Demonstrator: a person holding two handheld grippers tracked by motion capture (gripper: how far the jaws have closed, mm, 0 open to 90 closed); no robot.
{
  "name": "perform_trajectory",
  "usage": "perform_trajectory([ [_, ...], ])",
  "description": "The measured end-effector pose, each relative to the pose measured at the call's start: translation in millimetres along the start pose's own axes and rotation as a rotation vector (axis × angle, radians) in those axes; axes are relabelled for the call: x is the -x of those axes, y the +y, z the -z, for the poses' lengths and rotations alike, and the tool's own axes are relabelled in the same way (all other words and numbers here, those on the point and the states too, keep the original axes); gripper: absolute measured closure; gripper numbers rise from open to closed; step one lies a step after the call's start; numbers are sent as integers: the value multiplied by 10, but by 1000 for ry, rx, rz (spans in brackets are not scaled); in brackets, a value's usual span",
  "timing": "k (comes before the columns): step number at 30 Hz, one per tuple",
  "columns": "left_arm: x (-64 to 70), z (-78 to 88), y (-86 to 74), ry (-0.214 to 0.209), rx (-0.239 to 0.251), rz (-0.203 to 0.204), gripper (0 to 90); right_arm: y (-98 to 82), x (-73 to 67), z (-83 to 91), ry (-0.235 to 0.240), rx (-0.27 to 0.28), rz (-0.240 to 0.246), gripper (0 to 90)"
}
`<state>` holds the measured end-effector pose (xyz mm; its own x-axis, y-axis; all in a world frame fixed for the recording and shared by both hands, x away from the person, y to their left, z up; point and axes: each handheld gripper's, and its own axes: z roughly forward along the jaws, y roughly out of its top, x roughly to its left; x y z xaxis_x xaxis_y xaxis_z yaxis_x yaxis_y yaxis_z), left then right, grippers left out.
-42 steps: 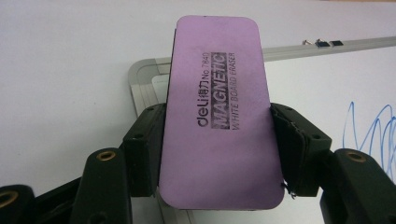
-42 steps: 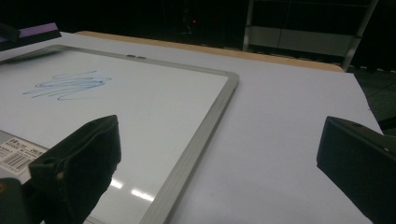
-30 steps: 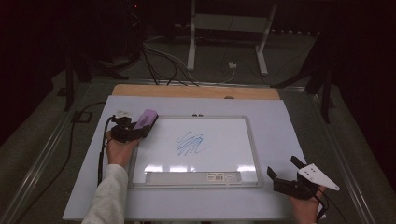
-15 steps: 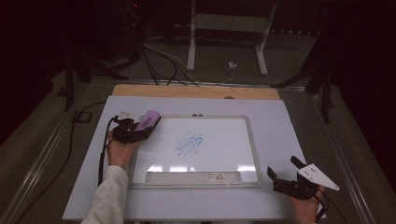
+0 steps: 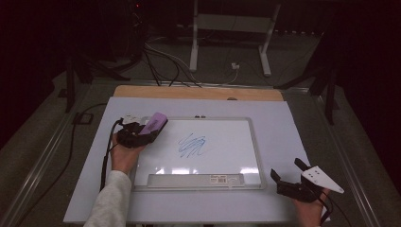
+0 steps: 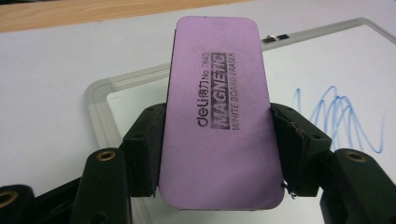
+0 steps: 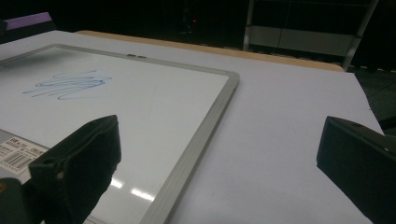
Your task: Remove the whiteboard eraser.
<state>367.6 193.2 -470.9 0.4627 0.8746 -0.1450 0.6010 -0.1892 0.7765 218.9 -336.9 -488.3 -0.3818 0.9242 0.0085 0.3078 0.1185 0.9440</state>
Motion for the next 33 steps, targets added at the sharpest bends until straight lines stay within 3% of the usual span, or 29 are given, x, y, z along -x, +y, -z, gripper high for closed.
perform_trajectory([
  [20,270,37,-54,-26,-2,-50,414,2,-2,3,0,3,3,0],
  [33,461,-30,-168,-51,-34,-81,414,1,-7,1,2,2,5,0],
])
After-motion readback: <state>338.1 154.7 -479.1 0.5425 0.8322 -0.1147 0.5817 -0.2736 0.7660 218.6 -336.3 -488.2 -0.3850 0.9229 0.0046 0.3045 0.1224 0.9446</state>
